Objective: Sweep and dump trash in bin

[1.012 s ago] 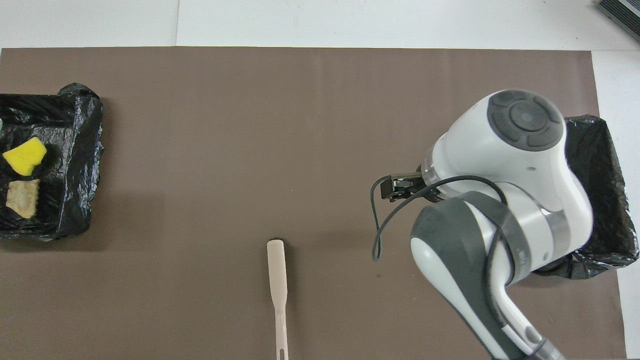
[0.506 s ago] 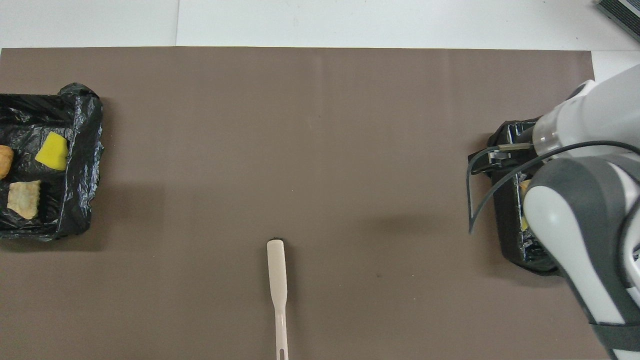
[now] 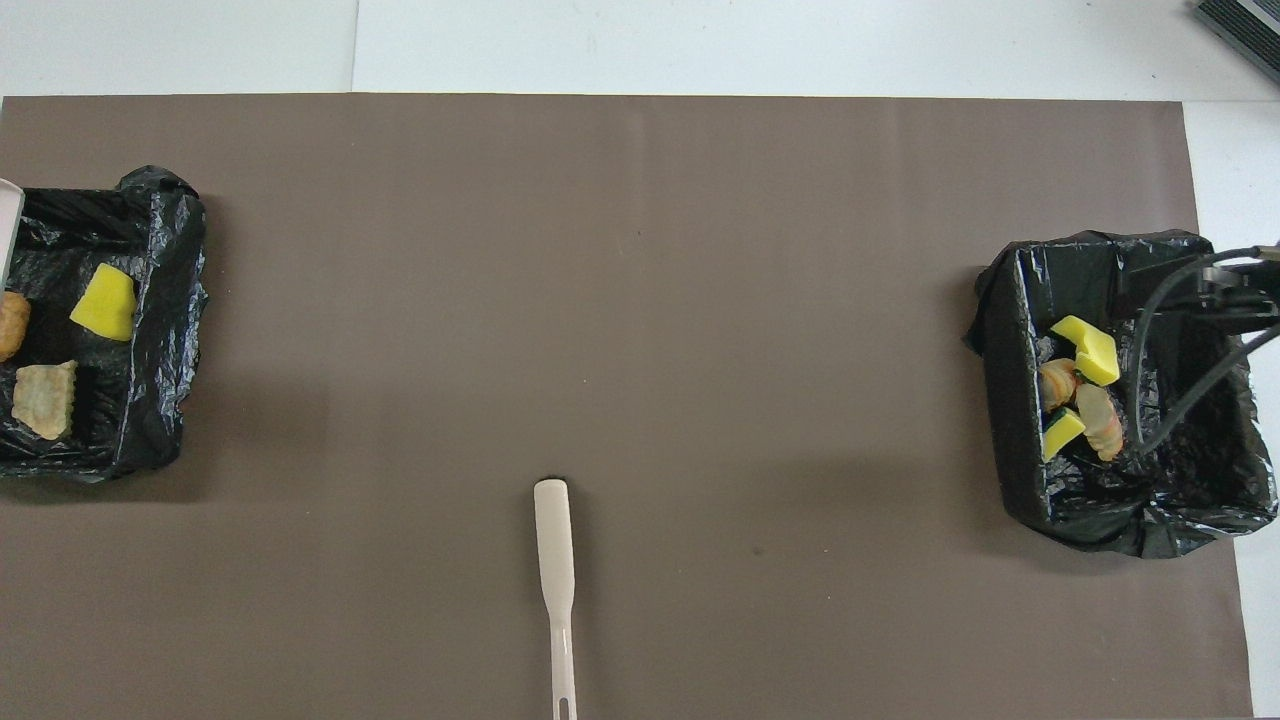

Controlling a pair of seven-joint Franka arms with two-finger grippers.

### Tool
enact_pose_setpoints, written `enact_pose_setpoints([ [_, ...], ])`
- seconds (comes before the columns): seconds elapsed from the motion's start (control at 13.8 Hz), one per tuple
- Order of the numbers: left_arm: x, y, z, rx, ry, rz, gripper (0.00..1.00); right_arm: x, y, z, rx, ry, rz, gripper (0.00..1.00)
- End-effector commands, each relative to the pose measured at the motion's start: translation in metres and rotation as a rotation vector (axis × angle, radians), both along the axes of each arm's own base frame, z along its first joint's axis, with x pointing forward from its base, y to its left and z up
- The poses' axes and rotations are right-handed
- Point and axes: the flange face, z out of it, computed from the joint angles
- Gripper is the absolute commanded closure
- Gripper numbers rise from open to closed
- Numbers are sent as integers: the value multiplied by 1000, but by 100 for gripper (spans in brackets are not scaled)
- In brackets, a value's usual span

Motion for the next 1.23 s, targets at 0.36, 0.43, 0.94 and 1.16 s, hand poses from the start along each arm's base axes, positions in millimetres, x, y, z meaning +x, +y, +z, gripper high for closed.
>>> enact_pose_setpoints([
  [0.36,-55,-27,61,-379,-251,346,100,-27,15,9,0,47,48,0],
  [0.43,-58,-35,59,-430,-261,423,100,-27,17,9,-1,46,50,0],
  [0.94,-90,-145,24,-596,-256,917,100,-20,25,17,-90,-10,88,0],
  [1.16,-118,-229,-3,-532,-294,1088,100,-22,16,24,-69,4,75,0],
])
